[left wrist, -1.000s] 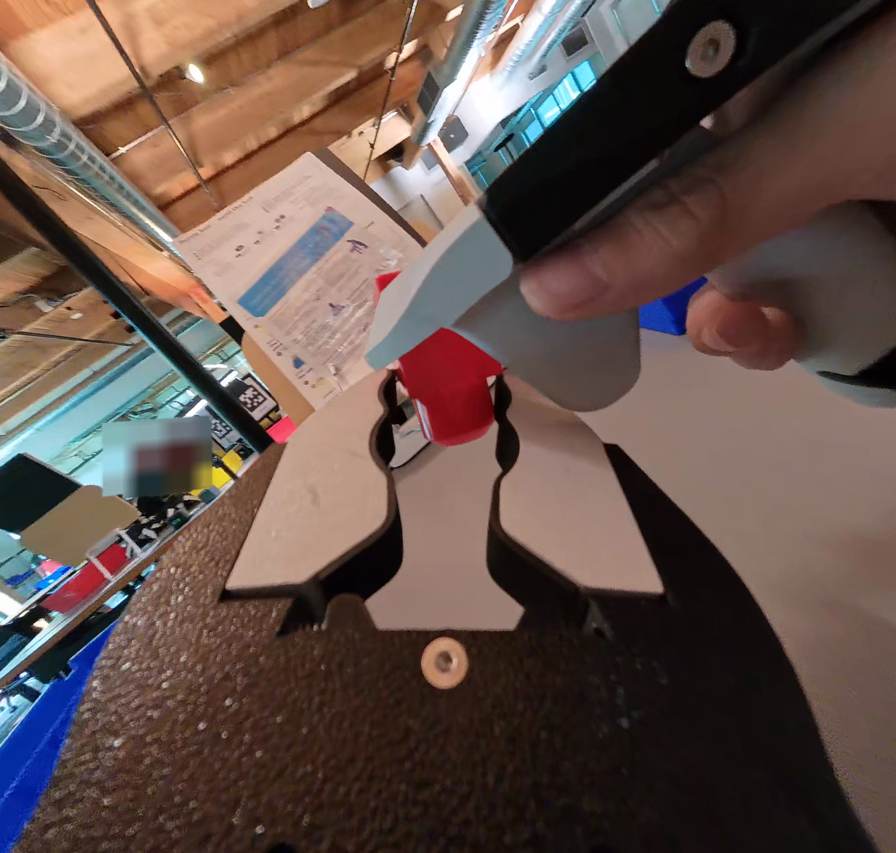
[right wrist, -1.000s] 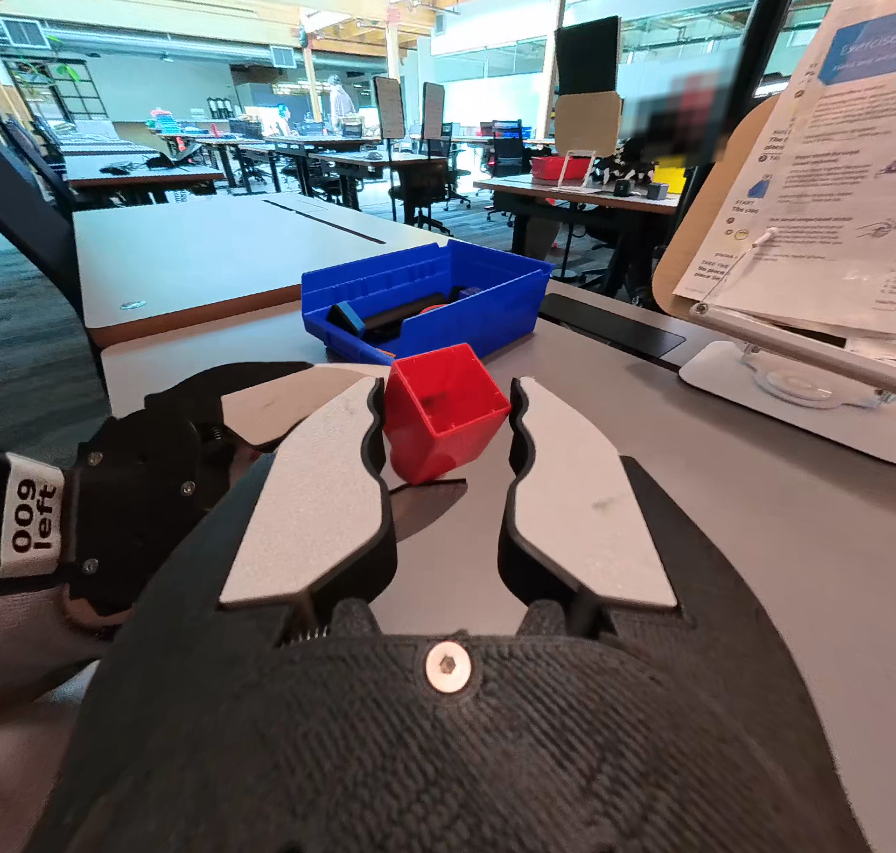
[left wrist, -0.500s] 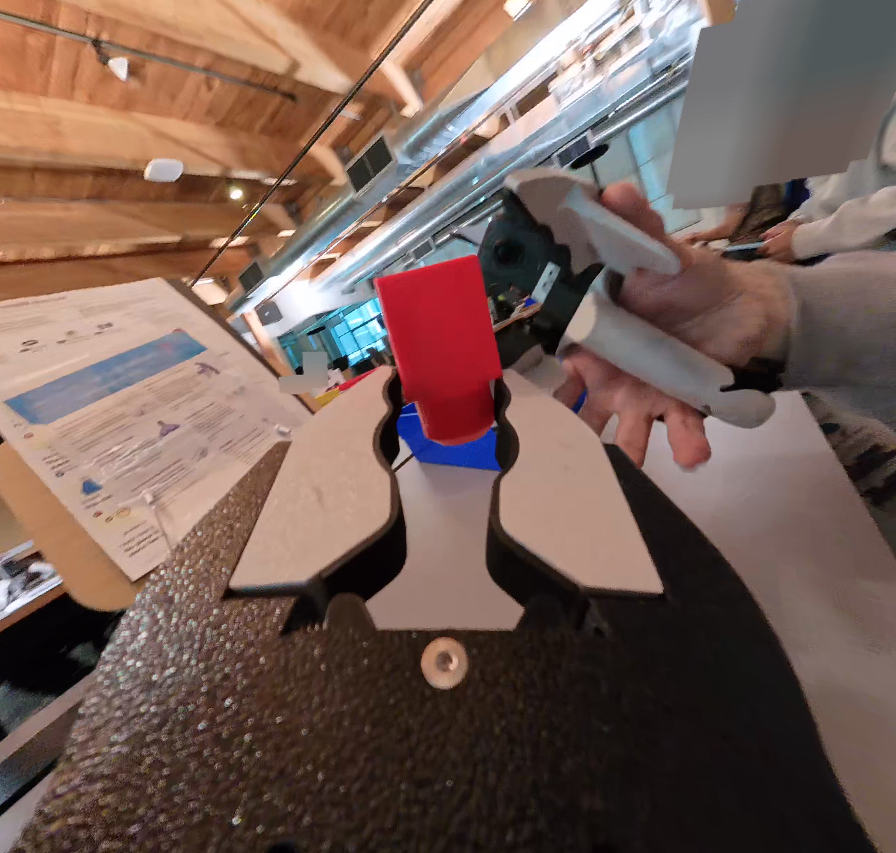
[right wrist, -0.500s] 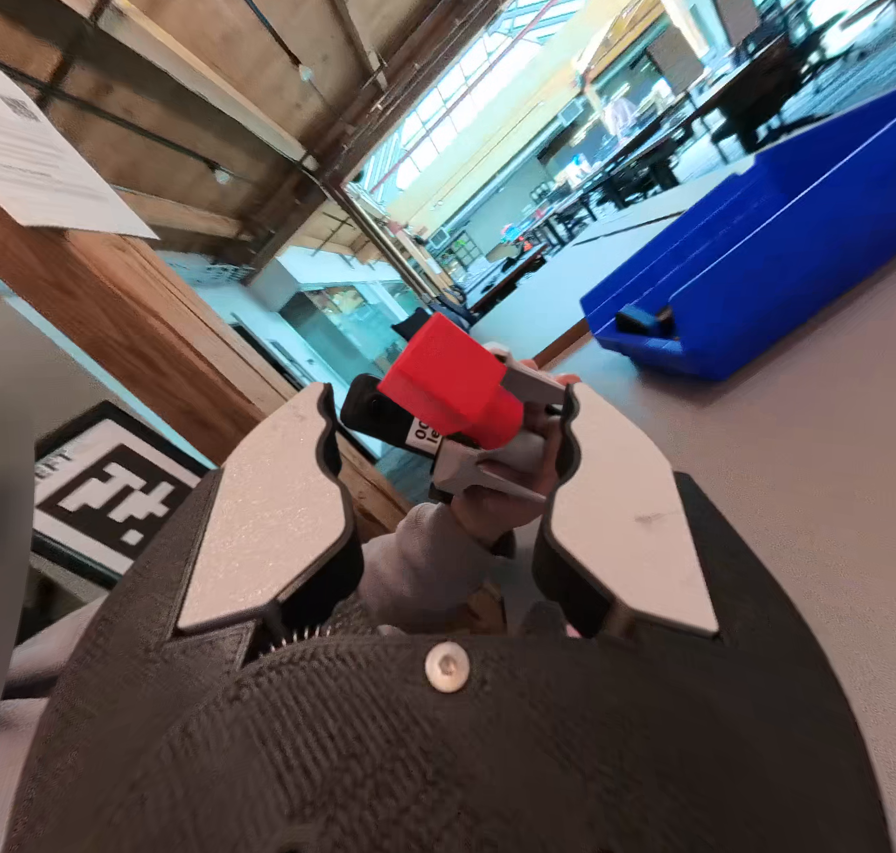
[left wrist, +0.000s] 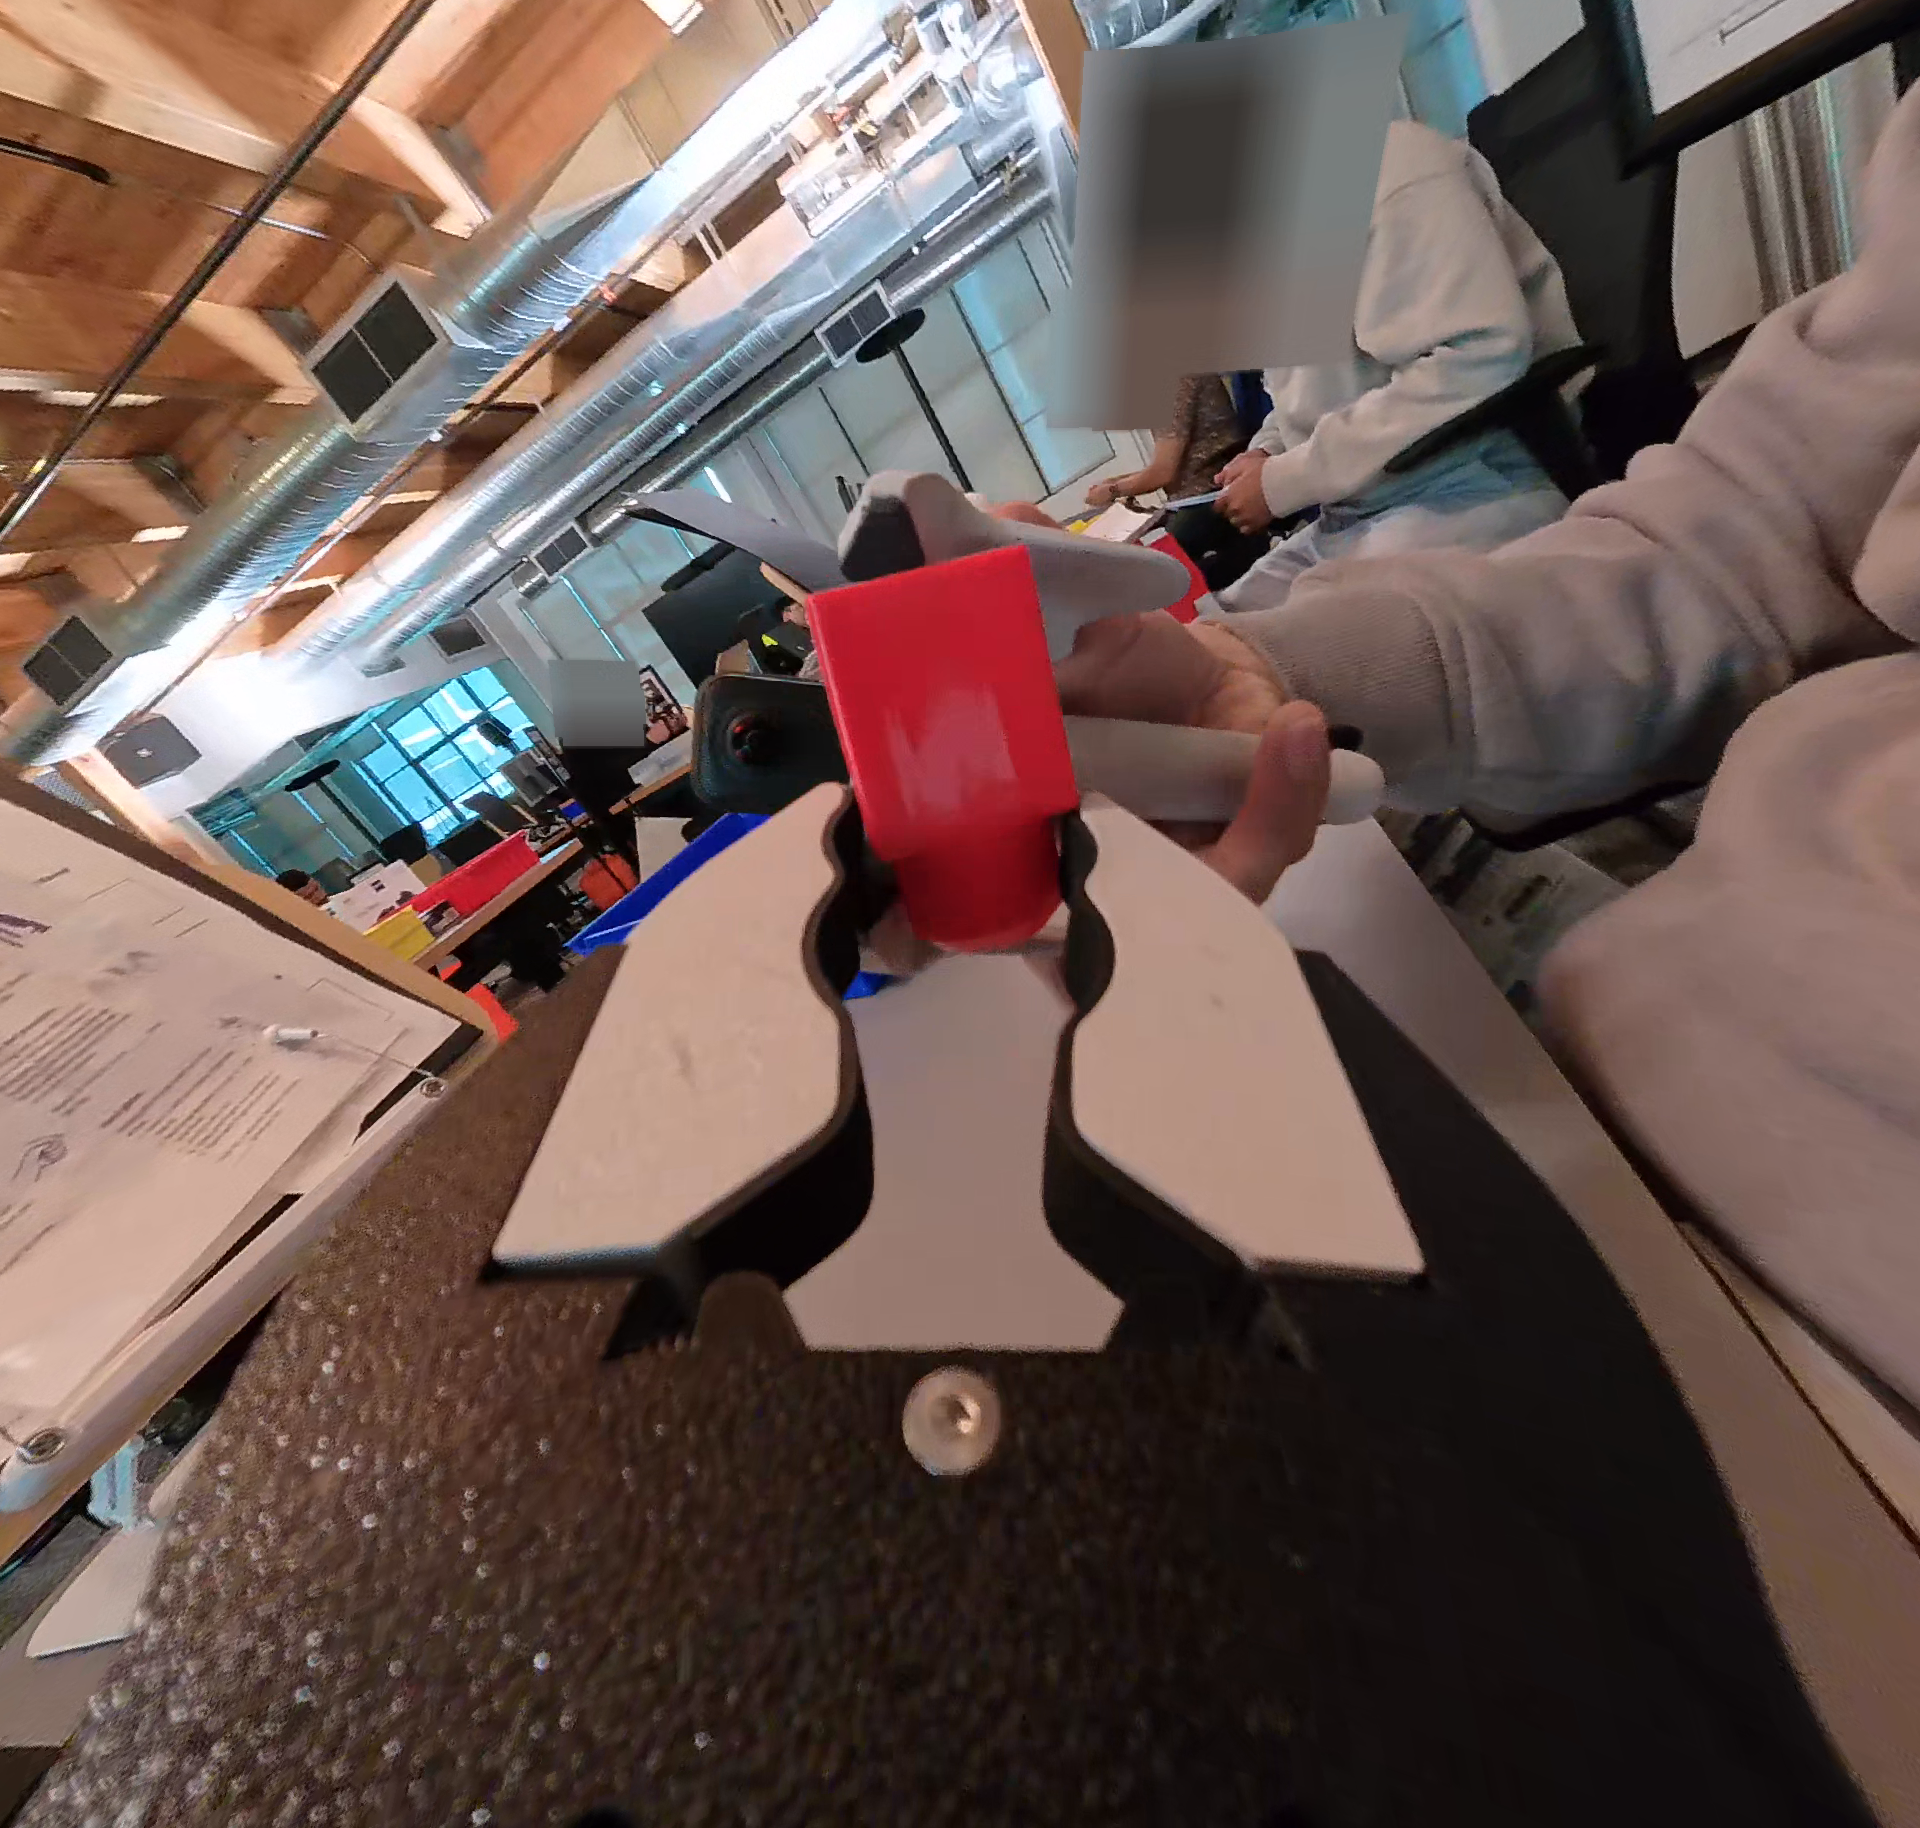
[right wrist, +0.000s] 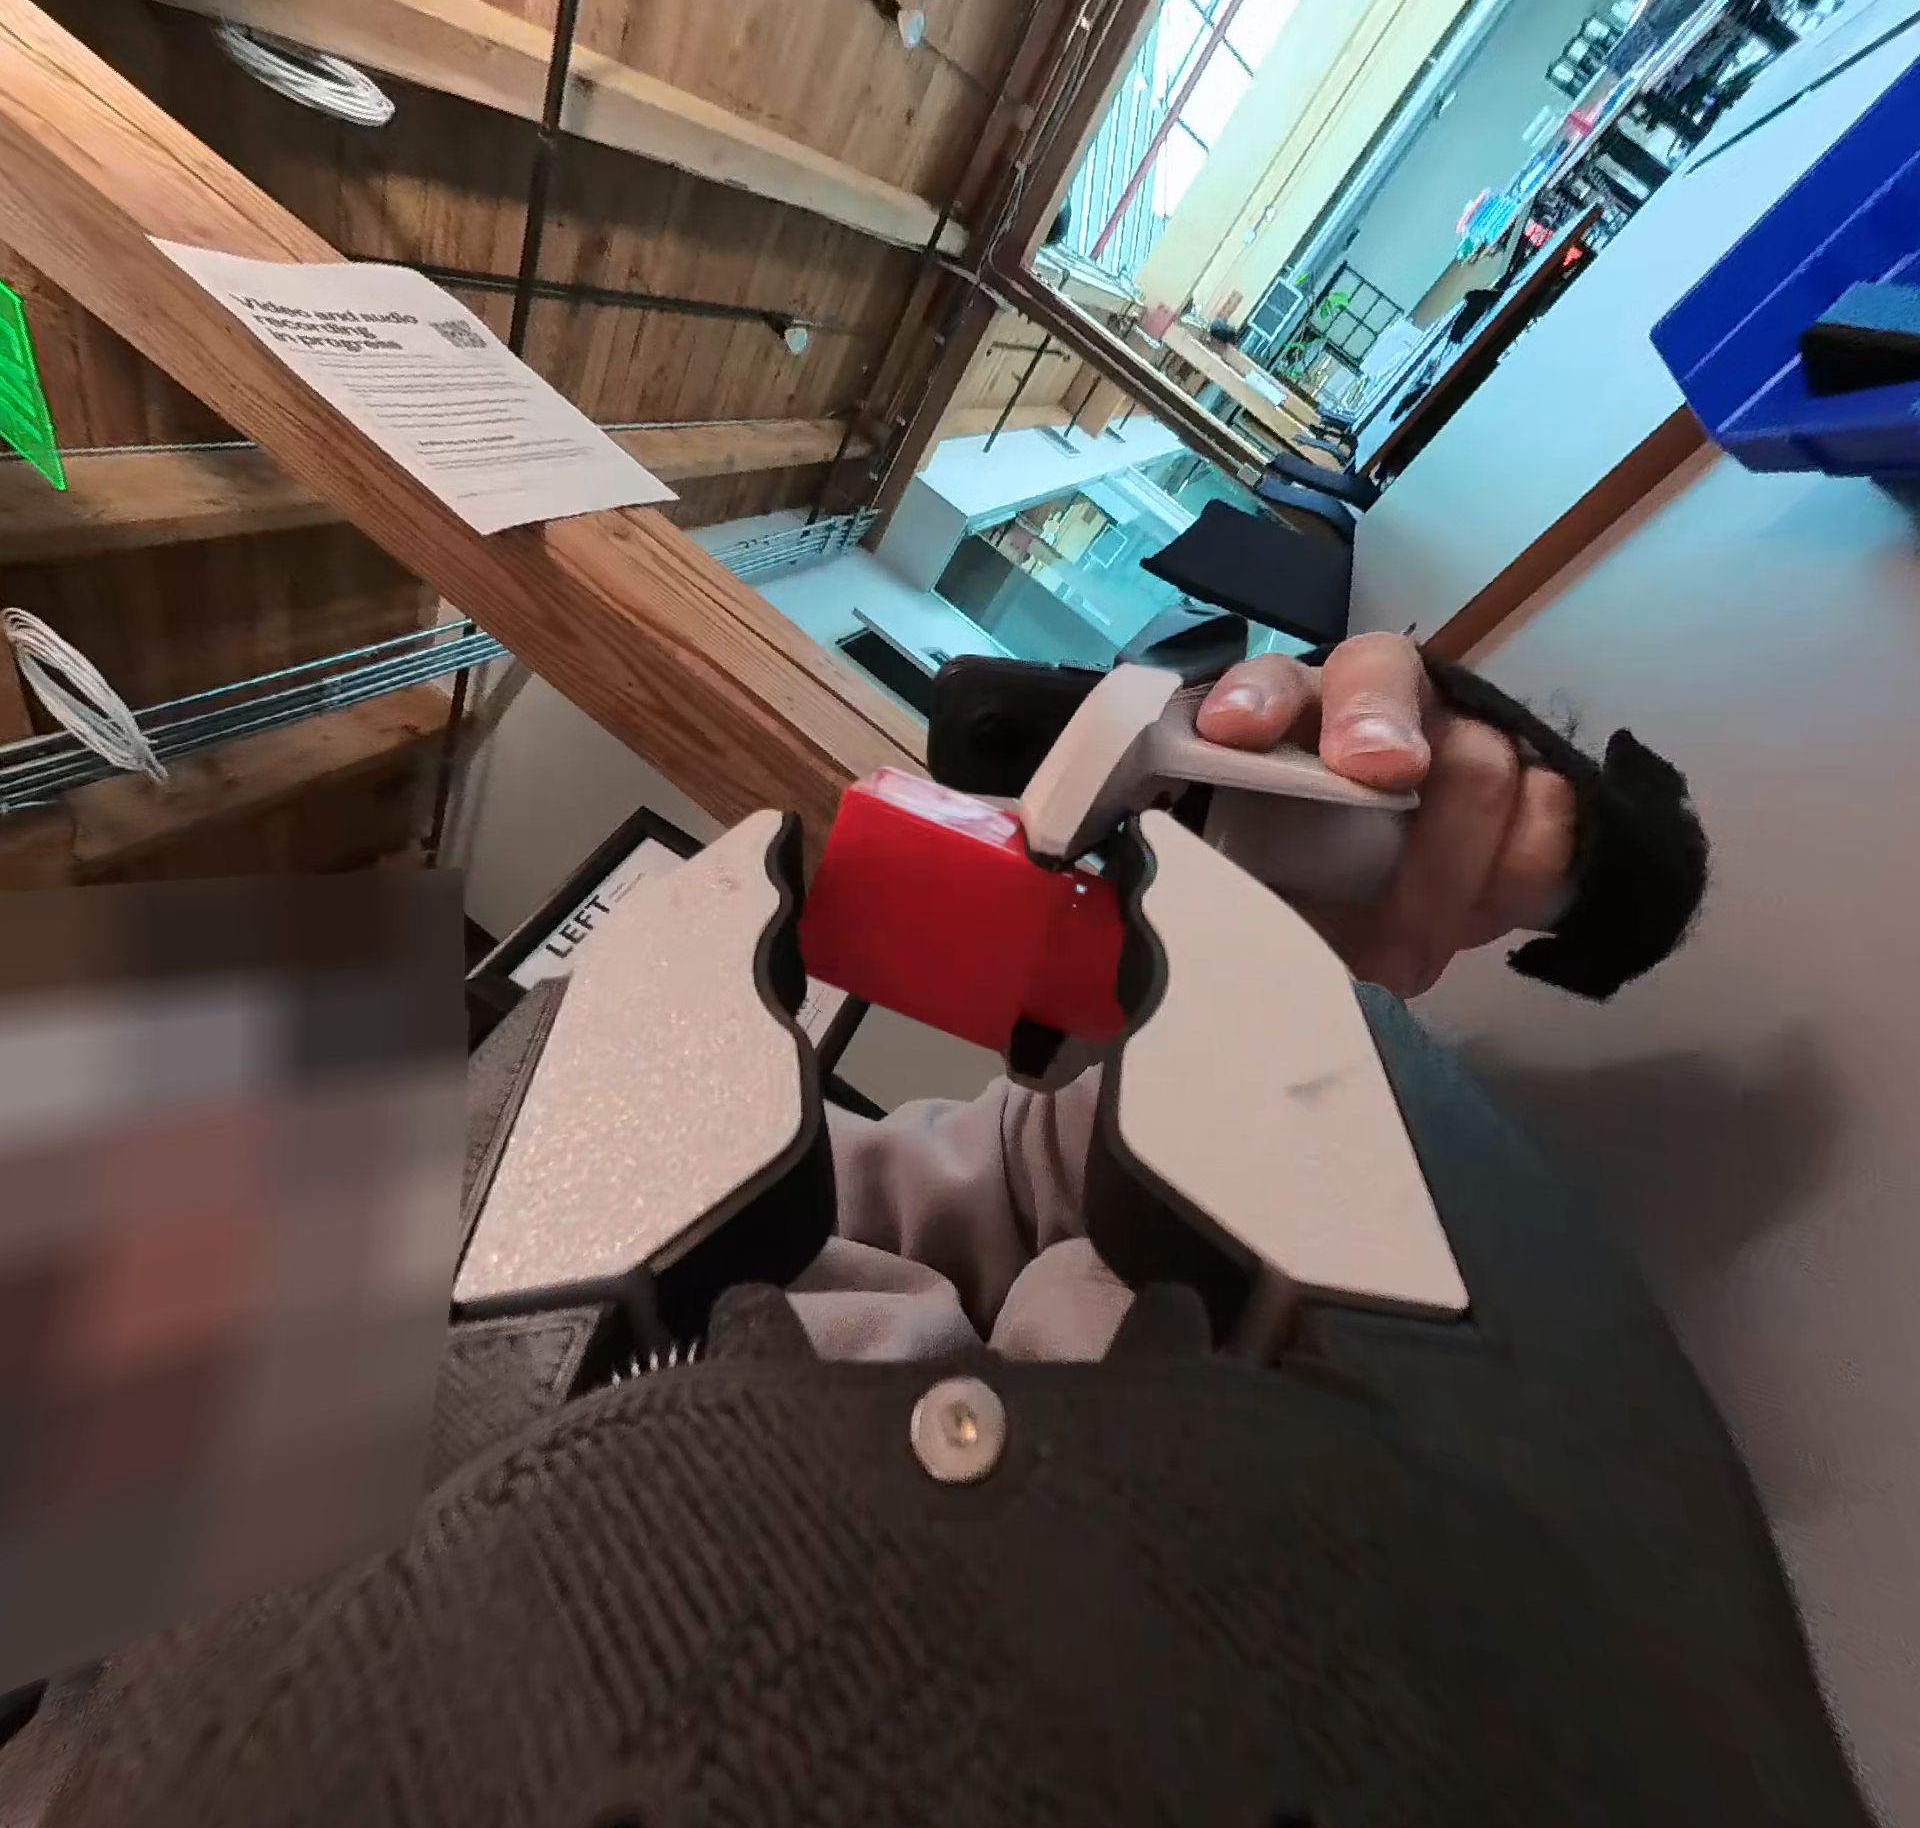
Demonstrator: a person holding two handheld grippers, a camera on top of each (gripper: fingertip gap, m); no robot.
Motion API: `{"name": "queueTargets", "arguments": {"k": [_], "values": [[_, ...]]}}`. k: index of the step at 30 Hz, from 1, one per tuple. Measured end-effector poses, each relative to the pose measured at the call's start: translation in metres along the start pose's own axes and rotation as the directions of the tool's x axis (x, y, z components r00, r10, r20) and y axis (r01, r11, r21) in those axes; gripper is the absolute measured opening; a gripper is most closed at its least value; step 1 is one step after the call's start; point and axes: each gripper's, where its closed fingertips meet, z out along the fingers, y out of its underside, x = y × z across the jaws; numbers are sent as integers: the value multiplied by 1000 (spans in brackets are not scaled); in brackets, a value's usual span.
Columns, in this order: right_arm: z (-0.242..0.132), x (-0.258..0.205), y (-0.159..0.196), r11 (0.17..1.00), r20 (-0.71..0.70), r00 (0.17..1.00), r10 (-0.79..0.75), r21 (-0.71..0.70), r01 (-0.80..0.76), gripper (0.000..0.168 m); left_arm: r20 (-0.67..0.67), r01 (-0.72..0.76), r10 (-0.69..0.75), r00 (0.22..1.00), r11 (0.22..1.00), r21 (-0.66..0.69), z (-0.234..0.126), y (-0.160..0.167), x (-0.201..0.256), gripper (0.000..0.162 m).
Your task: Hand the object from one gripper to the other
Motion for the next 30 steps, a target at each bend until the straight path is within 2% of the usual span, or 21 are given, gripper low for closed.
{"name": "queueTargets", "arguments": {"k": [3,4,5,6,7,10,12,14,18,21,22,24,28,30], "values": [[0,1,1,999,-5,999,-46,-19,46,56,-10,-11,11,1000,1000,-24,-1,1,0,36],[-1,4,-1,998,-15,998,-67,-15,67,49,-22,-8,7,1000,999,-34,0,1,2,39],[-3,8,-3,995,-44,994,-99,-7,98,37,-36,0,-2,999,999,-42,1,1,5,49],[-5,15,-5,987,-82,983,-163,-5,163,17,-35,11,-13,999,999,-38,4,-2,7,60],[-7,13,-7,979,-69,977,-203,10,204,16,-9,26,-26,1000,999,-40,6,-4,4,62],[-11,17,-14,990,-105,986,-128,52,134,19,46,-71,77,996,990,-123,10,4,-2,59],[-11,14,-7,988,-100,983,-154,3,155,38,20,-112,117,993,980,-165,11,12,2,59],[-9,9,1,983,-72,981,-179,-61,174,53,8,-106,109,994,983,-149,11,11,4,59],[-14,4,10,982,12,988,-151,-115,151,55,9,-110,112,994,989,-101,11,-2,5,59],[-17,11,18,984,54,995,-90,-148,97,60,-22,-152,151,988,977,-152,10,-1,8,59],[-17,9,19,986,89,994,-64,-146,76,56,-31,-167,164,986,971,-173,10,1,9,59],[-14,7,21,989,122,992,-27,-143,44,58,-52,-187,181,982,964,-187,11,2,13,59],[-12,9,27,976,78,993,-92,-189,105,60,-47,-222,217,975,950,-221,9,4,10,59],[-13,13,27,958,17,980,-198,-208,197,61,-21,-238,240,971,939,-249,8,6,5,59]]}}
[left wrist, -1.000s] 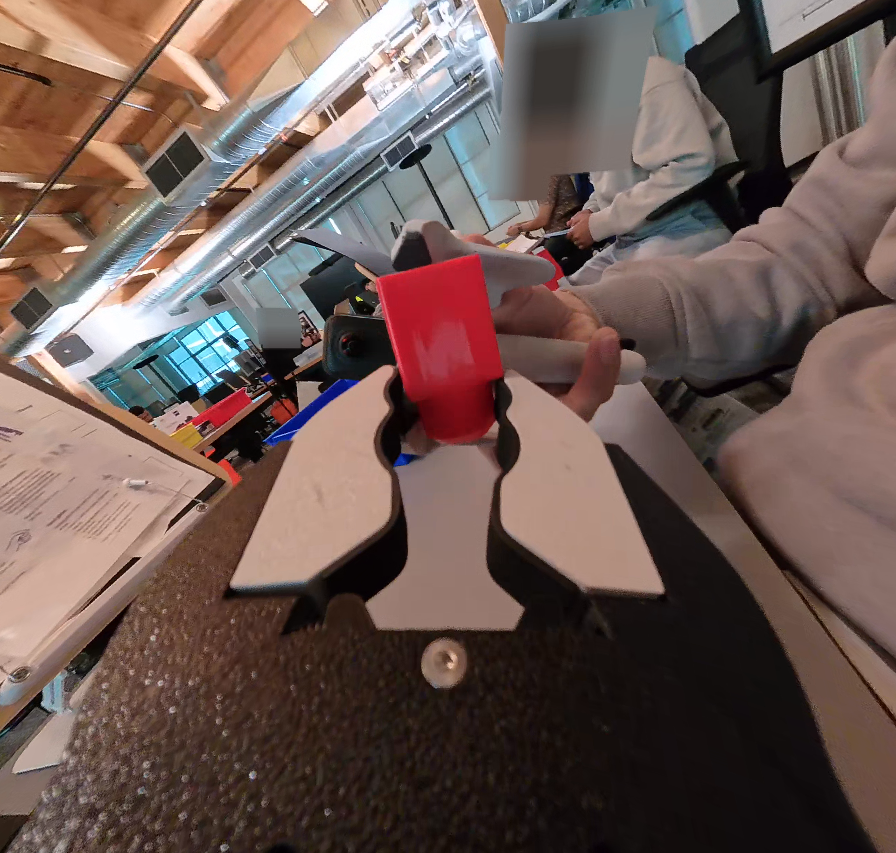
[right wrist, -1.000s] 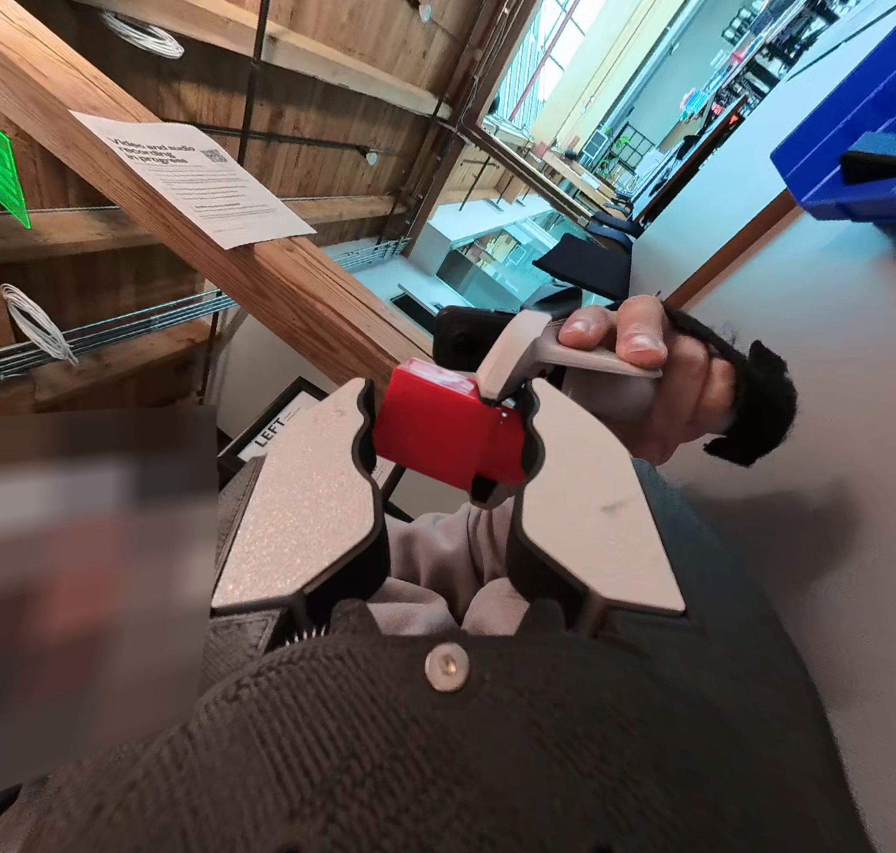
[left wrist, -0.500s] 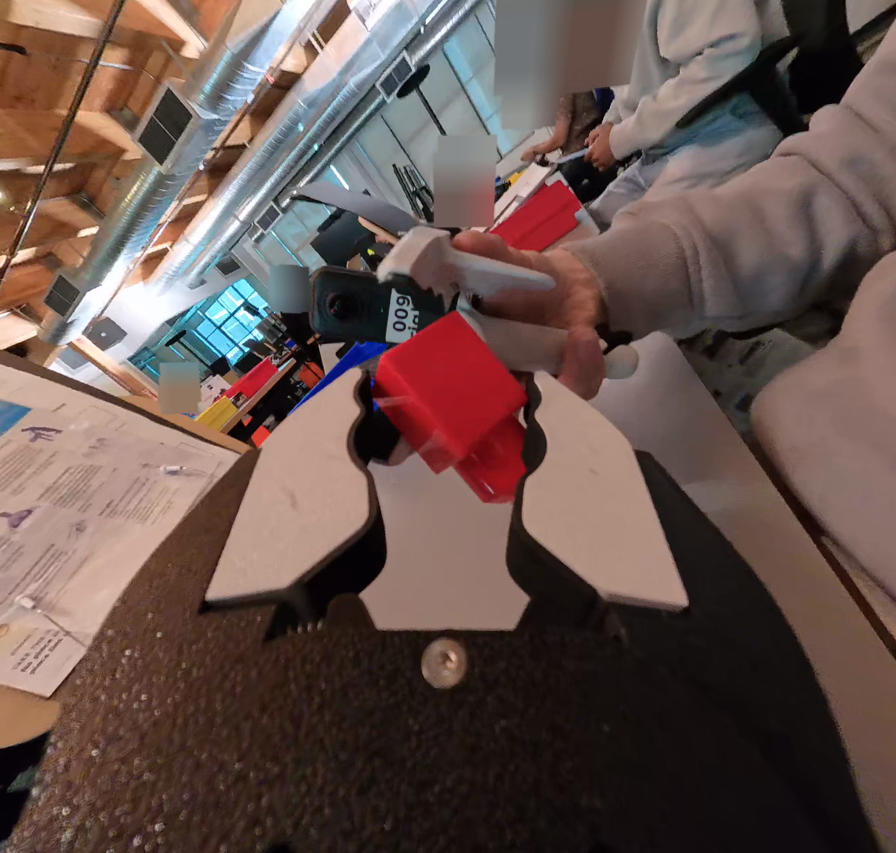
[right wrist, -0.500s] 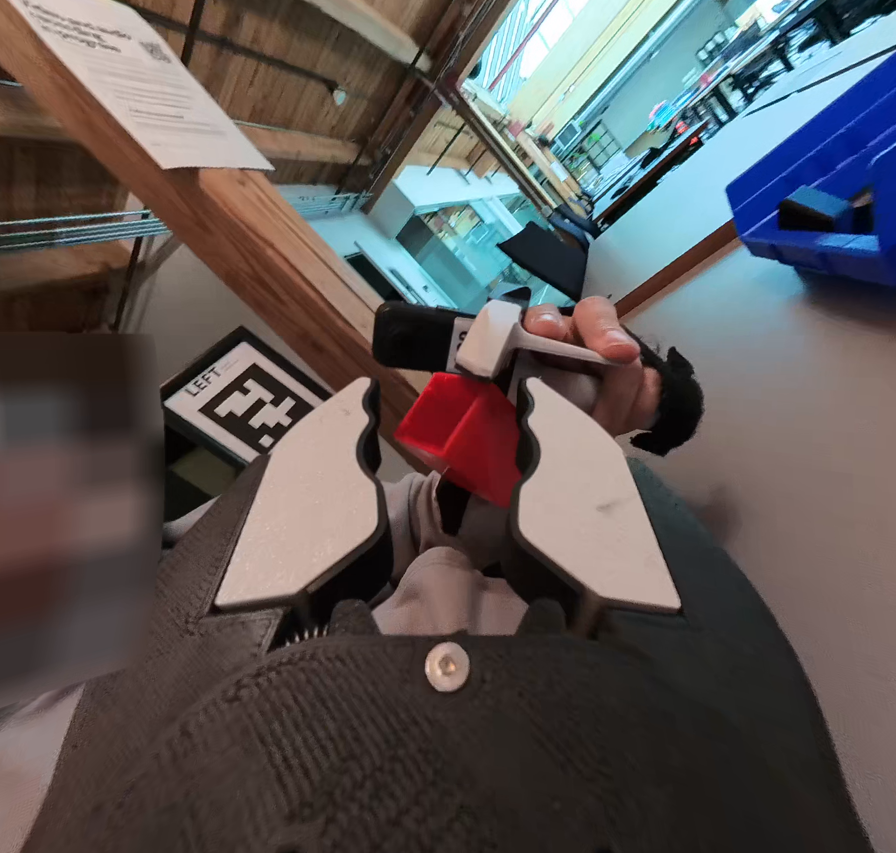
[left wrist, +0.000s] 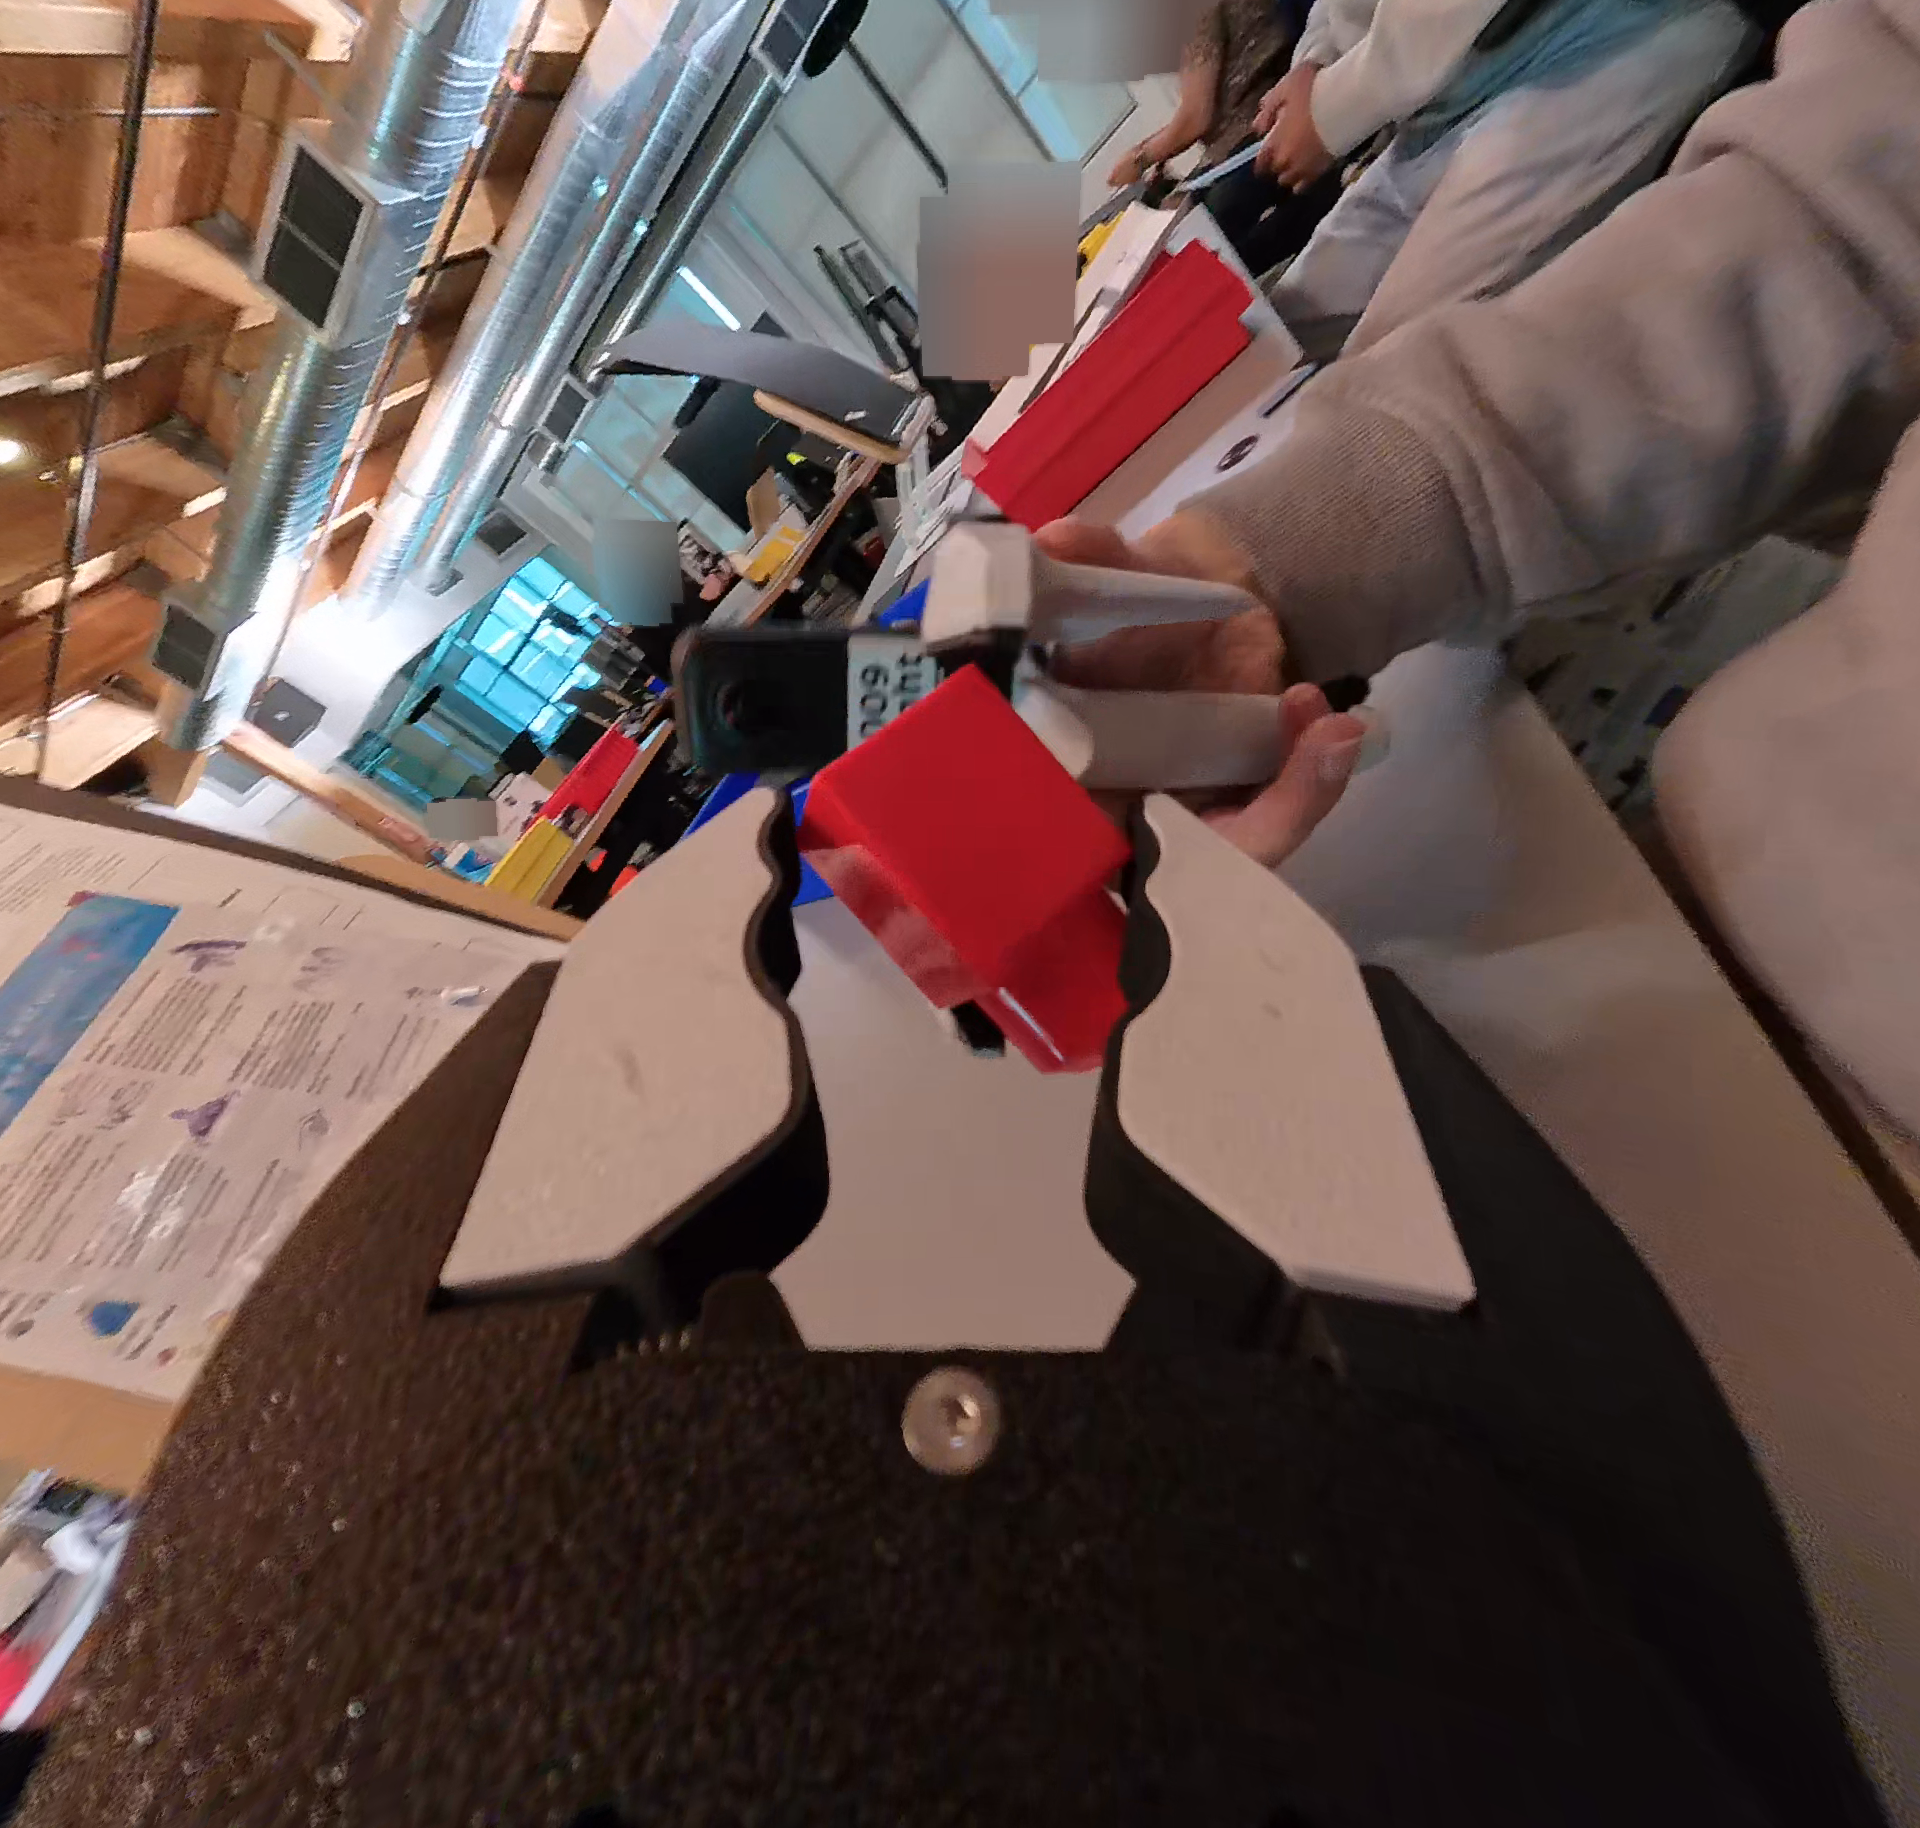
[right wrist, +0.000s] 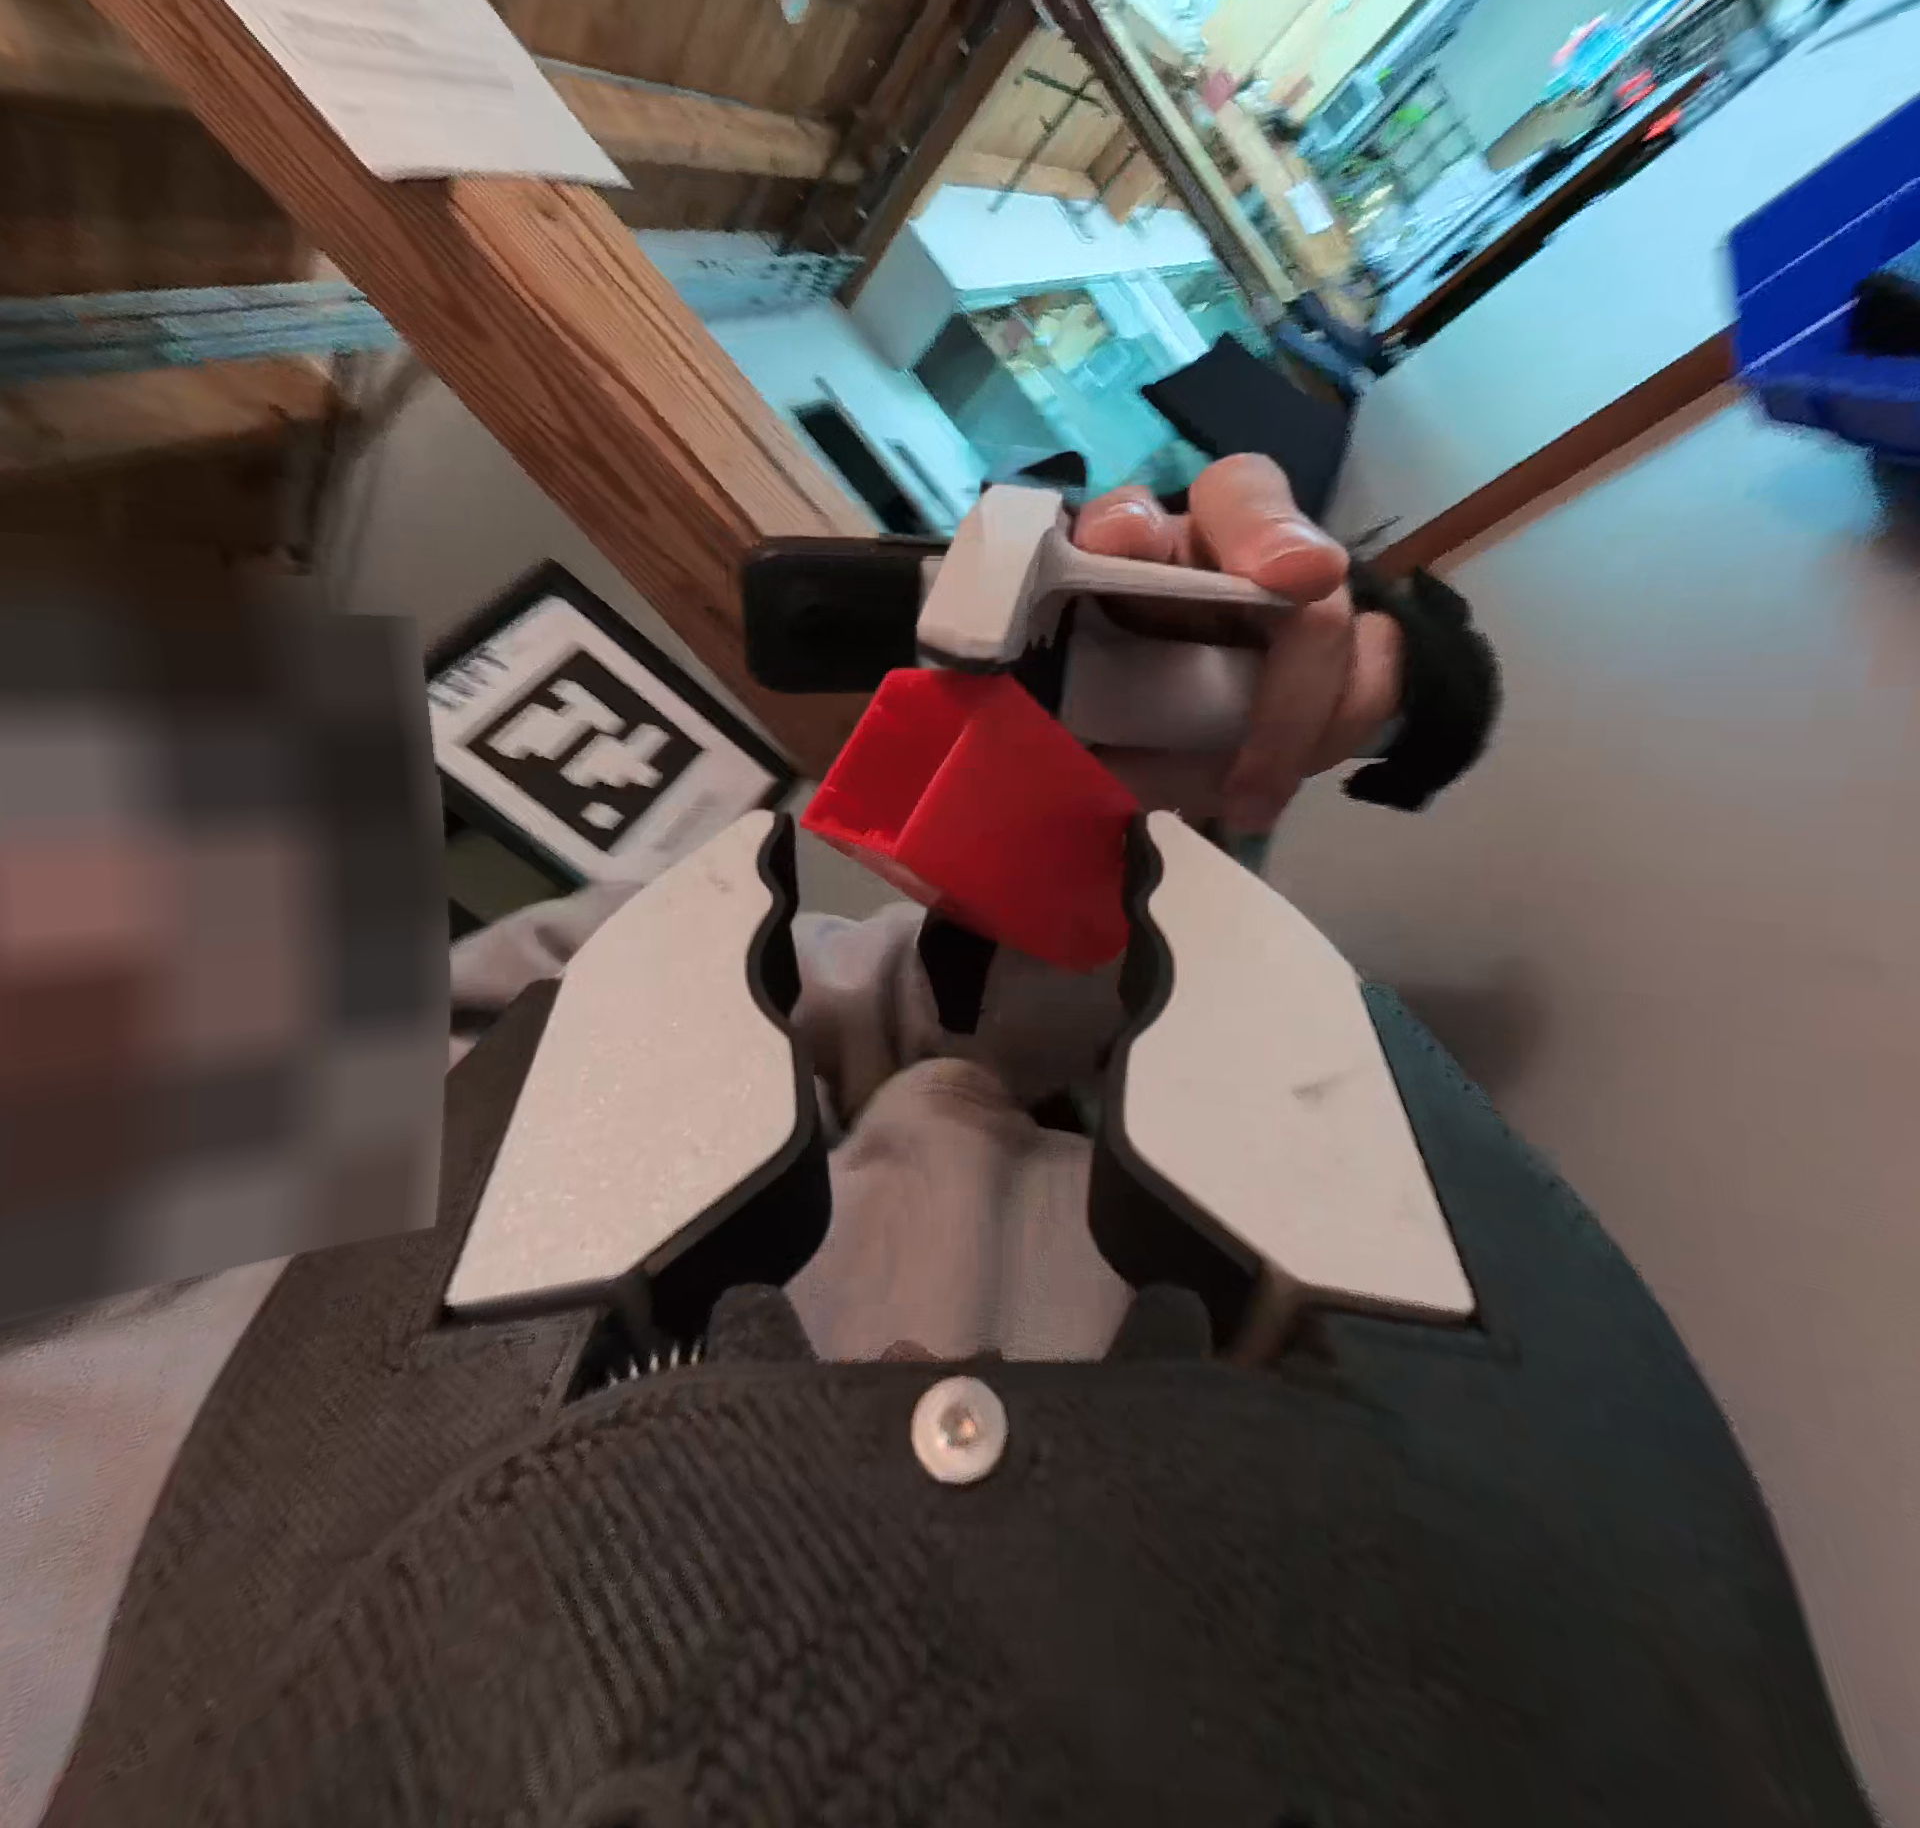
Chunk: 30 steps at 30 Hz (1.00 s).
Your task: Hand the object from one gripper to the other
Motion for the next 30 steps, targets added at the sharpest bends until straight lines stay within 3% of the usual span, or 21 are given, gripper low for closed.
{"name": "queueTargets", "arguments": {"k": [2,5,8,13,15,17,19,22,24,26,30], "values": [[-1,7,-3,992,-131,983,-125,-31,122,61,57,-41,45,997,997,-72,-1,9,-9,59],[-3,15,-17,941,-342,879,-333,-68,330,63,151,-111,145,978,970,-217,-4,23,-26,59],[-9,27,-30,869,-514,716,-473,-138,475,36,196,-132,188,962,955,-267,-2,24,-32,59],[-9,25,-34,792,-527,614,-588,-219,570,36,244,-138,207,947,952,-273,-1,22,-36,60],[-14,26,-39,725,-546,517,-659,-278,631,36,255,-65,126,959,970,-235,-1,19,-36,63],[-26,24,-53,576,-590,293,-752,-372,728,36,254,101,-55,966,980,-170,-1,16,-37,74],[-32,11,-66,367,-571,39,-820,-471,802,36,211,345,-322,923,935,-84,-1,12,-37,86],[-26,-3,-59,-33,-352,-339,-873,-649,760,36,59,688,-687,724,726,8,1,2,-33,91],[-21,-2,-47,-267,-155,-525,-837,-722,638,36,-47,800,-799,600,600,3,1,-3,-26,91],[-17,3,-39,-365,-45,-583,-811,-741,564,36,-112,836,-835,538,546,-52,1,-1,-16,90],[-5,4,-23,-406,-1,-554,-832,-679,611,36,-123,811,-822,557,570,-135,1,11,-2,81]]}}
